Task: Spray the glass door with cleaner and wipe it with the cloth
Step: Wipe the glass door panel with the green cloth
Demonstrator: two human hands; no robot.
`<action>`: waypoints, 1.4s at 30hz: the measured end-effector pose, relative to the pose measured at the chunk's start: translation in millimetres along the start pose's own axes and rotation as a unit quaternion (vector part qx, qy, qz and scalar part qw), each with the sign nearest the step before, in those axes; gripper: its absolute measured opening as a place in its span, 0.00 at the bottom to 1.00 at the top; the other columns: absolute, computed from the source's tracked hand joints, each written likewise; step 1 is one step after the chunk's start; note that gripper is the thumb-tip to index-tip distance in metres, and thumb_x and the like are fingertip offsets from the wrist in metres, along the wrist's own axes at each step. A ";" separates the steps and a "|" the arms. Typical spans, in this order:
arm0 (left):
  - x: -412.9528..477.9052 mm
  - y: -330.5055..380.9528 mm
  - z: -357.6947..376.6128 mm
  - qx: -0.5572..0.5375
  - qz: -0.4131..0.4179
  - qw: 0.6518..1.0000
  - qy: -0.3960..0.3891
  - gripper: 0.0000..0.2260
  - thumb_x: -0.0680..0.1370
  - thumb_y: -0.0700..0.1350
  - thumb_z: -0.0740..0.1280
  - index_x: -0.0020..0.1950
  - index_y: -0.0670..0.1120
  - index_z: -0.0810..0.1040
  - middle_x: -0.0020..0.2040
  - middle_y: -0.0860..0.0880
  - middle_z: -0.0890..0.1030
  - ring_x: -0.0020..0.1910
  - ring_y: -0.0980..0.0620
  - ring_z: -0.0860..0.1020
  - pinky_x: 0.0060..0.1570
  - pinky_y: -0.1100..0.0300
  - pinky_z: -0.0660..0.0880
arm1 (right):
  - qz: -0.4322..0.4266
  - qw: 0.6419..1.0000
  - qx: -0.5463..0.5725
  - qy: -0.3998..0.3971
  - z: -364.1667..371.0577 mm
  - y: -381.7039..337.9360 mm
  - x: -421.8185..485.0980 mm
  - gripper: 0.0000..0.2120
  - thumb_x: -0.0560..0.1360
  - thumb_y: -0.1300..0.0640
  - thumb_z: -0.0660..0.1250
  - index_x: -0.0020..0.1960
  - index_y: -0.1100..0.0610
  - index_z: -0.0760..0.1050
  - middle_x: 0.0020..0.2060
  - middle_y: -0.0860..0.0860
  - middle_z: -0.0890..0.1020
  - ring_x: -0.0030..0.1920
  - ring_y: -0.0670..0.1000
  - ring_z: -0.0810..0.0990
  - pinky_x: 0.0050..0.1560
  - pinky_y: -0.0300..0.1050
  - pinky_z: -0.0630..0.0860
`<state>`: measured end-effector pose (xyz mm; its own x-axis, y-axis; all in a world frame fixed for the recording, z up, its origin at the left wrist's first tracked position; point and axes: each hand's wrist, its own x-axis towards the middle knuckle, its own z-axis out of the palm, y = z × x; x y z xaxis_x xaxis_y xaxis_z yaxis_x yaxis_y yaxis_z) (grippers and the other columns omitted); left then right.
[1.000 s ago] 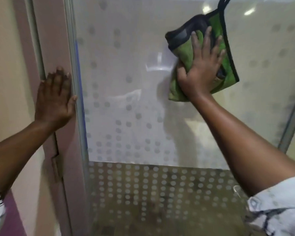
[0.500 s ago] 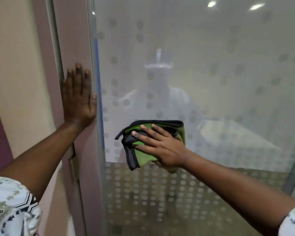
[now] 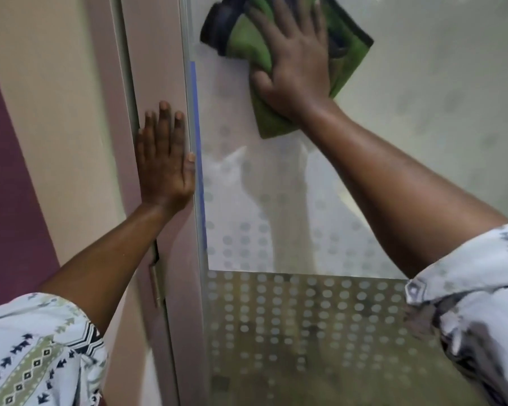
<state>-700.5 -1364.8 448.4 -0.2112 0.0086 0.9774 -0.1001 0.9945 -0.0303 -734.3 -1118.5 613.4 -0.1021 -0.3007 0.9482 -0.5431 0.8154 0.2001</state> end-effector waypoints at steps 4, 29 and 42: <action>0.4 4.4 -2.8 0.007 -0.009 1.000 -0.001 0.28 0.85 0.50 0.50 0.84 0.46 0.48 0.84 0.43 0.50 0.84 0.42 0.48 0.81 0.42 0.50 | -0.110 0.993 -0.002 -0.040 27.8 -34.9 -54.8 0.37 0.72 0.40 0.59 0.81 0.44 0.63 0.83 0.53 0.60 0.83 0.62 0.55 0.82 0.62 0.49; -125.7 22.6 10.9 0.032 -0.033 0.992 -0.117 0.41 0.82 0.65 0.55 0.83 0.40 0.42 0.83 0.36 0.44 0.82 0.42 0.39 0.81 0.43 0.41 | 0.046 0.998 0.011 0.036 8.3 143.4 -248.7 0.40 0.72 0.55 0.68 0.82 0.48 0.61 0.81 0.60 0.62 0.81 0.66 0.57 0.81 0.65 0.51; -128.8 20.2 28.9 0.014 -0.032 0.997 -0.063 0.45 0.80 0.66 0.59 0.83 0.37 0.47 0.81 0.30 0.49 0.81 0.40 0.42 0.79 0.35 0.46 | 0.537 0.831 0.071 0.125 -0.3 153.5 -370.9 0.36 0.80 0.54 0.63 0.80 0.70 0.54 0.81 0.66 0.56 0.82 0.66 0.54 0.82 0.56 0.51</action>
<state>-703.5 -1348.8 315.8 -0.3235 -0.0694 0.9437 -0.1436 0.9894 0.0235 -779.5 -881.6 292.4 -0.4261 0.6896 0.5856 -0.3451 0.4745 -0.8098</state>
